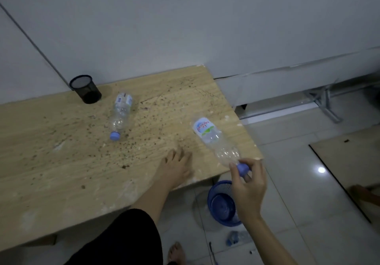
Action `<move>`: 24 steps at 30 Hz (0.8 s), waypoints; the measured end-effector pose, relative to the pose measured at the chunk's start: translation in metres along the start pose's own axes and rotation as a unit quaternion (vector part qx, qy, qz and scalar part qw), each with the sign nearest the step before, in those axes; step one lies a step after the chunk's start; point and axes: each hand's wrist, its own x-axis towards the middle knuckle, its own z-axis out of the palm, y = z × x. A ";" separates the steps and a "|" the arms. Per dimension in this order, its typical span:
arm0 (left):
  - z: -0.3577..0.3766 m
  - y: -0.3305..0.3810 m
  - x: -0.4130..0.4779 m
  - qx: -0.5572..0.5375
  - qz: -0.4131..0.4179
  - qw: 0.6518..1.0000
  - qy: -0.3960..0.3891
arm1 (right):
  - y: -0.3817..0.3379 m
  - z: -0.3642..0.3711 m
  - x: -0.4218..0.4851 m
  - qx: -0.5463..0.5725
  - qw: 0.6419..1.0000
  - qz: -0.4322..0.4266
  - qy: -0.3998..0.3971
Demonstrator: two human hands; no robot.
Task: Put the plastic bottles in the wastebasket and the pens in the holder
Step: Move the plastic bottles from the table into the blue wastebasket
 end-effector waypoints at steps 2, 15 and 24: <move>0.011 0.018 -0.004 0.011 -0.005 1.000 0.005 | 0.018 -0.024 -0.012 -0.002 0.999 0.041 0.022; 0.087 0.111 -0.054 0.012 0.148 0.974 0.172 | 0.121 -0.137 -0.126 -0.100 0.973 0.158 0.134; 0.211 0.113 -0.011 0.042 0.169 0.980 0.095 | 0.261 -0.084 -0.147 -0.189 0.954 0.231 0.021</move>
